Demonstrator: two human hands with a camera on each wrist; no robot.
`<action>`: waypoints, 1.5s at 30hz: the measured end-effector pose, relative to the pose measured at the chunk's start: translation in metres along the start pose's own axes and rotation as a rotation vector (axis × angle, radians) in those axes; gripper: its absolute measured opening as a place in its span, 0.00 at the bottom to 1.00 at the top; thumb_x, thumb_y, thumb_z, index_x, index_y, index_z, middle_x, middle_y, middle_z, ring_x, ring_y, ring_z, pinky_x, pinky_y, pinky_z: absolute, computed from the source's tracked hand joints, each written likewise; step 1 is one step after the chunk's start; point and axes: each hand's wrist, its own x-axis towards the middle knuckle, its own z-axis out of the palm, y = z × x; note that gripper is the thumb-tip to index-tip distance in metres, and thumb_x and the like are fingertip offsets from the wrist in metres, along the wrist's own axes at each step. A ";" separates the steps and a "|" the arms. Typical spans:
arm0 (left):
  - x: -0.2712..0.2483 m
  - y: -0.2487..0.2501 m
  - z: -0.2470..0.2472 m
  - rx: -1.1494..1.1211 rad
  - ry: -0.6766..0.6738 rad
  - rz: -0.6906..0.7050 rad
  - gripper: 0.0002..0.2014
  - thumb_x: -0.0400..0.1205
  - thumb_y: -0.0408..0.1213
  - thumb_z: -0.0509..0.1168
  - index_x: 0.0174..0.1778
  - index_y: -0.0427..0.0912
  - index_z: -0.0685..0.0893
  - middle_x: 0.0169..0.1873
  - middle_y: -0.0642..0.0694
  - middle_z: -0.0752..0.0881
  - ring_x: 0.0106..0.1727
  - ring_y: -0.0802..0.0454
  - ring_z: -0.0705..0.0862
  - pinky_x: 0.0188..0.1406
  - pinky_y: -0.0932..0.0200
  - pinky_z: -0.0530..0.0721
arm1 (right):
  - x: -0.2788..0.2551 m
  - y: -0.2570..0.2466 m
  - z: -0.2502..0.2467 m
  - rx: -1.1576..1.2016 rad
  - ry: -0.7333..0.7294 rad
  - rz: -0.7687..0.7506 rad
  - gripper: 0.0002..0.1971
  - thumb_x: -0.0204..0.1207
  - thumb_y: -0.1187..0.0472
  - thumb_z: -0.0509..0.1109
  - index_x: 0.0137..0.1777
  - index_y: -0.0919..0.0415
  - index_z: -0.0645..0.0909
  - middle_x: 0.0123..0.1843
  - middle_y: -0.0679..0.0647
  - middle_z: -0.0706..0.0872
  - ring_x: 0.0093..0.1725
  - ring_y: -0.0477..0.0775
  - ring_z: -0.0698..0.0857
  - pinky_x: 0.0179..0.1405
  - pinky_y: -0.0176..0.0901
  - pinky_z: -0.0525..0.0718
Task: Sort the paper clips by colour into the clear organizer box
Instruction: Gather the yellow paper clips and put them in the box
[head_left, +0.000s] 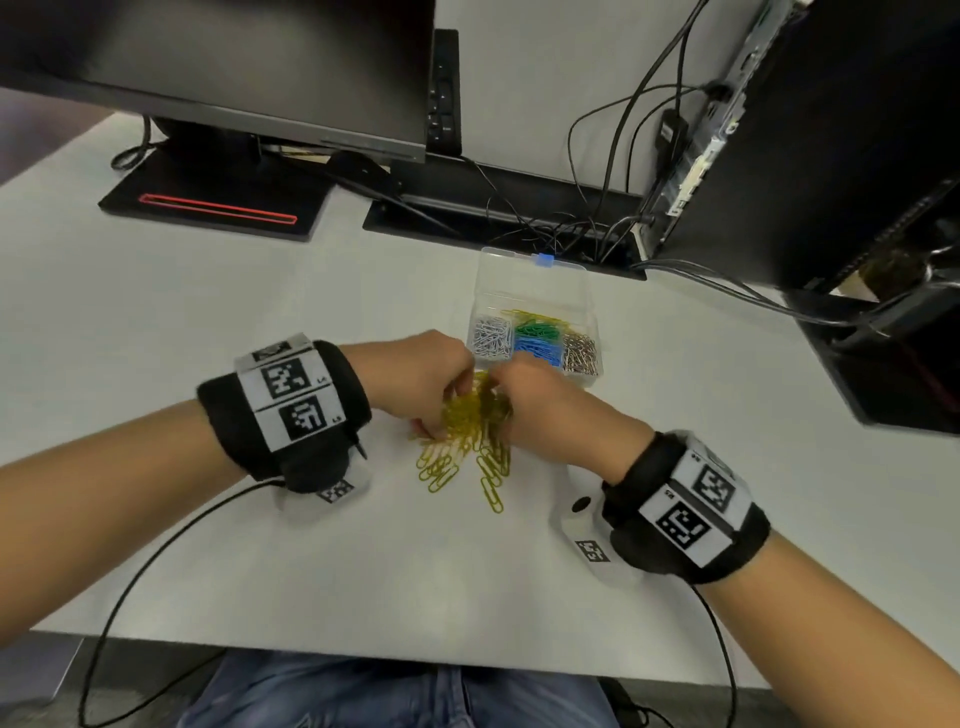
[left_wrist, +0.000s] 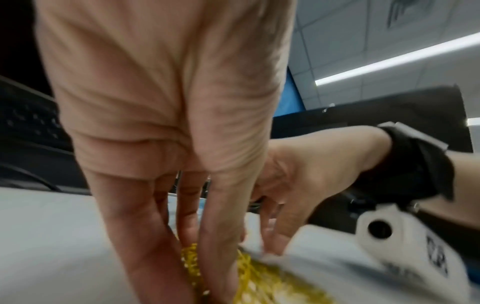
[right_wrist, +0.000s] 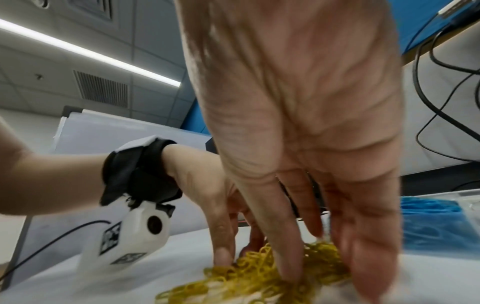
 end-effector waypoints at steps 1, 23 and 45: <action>0.002 0.002 0.000 -0.036 -0.005 0.015 0.23 0.66 0.36 0.80 0.54 0.42 0.80 0.41 0.50 0.82 0.41 0.52 0.81 0.37 0.62 0.80 | 0.001 0.000 -0.001 0.027 0.030 -0.026 0.15 0.72 0.70 0.70 0.58 0.60 0.79 0.55 0.54 0.73 0.55 0.56 0.77 0.49 0.45 0.80; 0.036 -0.026 -0.033 -0.353 0.186 -0.116 0.16 0.72 0.30 0.76 0.53 0.42 0.79 0.47 0.43 0.80 0.37 0.50 0.84 0.29 0.62 0.87 | 0.008 0.019 -0.008 0.000 -0.034 -0.204 0.15 0.74 0.64 0.73 0.61 0.57 0.86 0.56 0.51 0.87 0.52 0.47 0.82 0.54 0.37 0.82; 0.082 -0.031 -0.044 -0.646 0.190 -0.214 0.12 0.86 0.37 0.60 0.42 0.33 0.82 0.35 0.40 0.87 0.30 0.48 0.84 0.25 0.60 0.86 | 0.066 0.069 -0.094 0.776 0.303 0.143 0.11 0.68 0.75 0.76 0.50 0.75 0.86 0.38 0.64 0.89 0.31 0.51 0.90 0.32 0.38 0.89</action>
